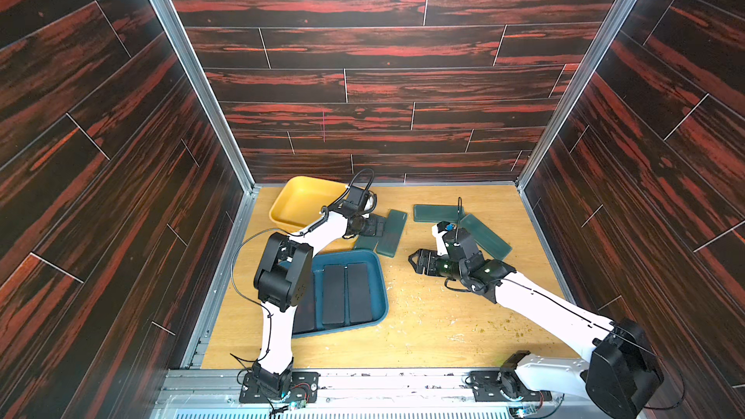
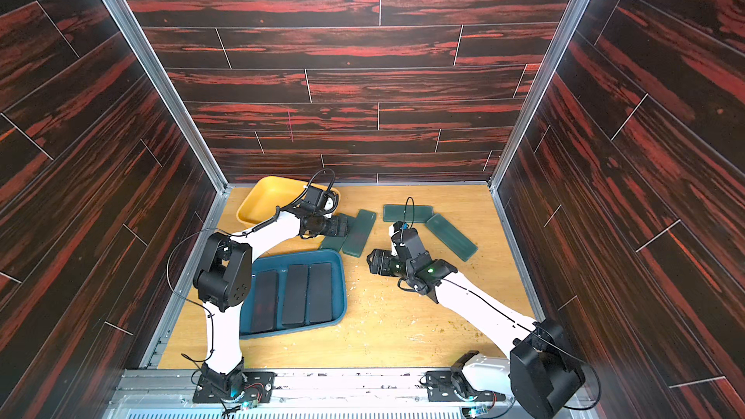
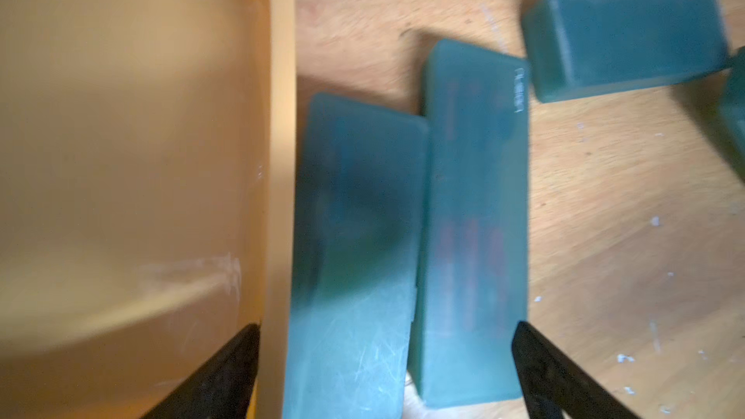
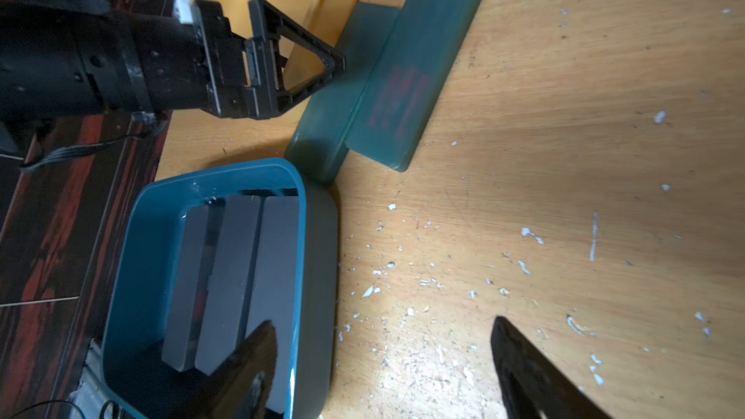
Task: Place the pencil cases by color into the storage box
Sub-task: Move the storage box to the center of the board.
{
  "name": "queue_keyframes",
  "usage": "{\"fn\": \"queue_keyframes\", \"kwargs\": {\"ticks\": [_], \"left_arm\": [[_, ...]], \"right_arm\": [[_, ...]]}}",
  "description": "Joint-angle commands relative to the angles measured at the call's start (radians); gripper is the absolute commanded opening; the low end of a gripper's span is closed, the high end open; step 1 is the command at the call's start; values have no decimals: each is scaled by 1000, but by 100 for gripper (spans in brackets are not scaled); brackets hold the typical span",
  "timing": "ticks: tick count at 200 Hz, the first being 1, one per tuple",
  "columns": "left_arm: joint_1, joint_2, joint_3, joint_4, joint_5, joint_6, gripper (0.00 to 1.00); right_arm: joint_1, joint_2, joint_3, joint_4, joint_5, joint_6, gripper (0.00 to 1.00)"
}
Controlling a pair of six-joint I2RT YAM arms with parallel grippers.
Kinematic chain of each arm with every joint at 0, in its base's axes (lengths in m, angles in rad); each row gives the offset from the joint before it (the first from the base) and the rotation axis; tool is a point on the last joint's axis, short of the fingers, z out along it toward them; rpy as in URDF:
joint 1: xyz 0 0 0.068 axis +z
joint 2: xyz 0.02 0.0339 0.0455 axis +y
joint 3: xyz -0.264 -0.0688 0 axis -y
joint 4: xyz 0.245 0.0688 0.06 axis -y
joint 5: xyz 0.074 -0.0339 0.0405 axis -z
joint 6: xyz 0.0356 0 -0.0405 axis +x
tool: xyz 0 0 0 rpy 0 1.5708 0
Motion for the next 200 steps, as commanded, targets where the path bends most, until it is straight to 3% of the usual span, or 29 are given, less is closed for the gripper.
{"fn": "queue_keyframes", "kwargs": {"ticks": [1,72,119,159,200], "left_arm": [[-56,24,58,54,56,-40,97],[-171,114,162,125,64,-122,96],[-201,143,228,133,77,-135,97],[-189,30,186,73,27,-62,97],[-124,-187,26,55,-15,-46,97]], "right_arm": [[-20,-43,-16,-18,0,-5,84],[-98,-119,-72,-65,5,5,84],[-155,-149,-83,-102,5,-19,84],[-200,-124,-67,-116,17,-59,84],[-213,-21,-3,-109,29,-149,84]]}}
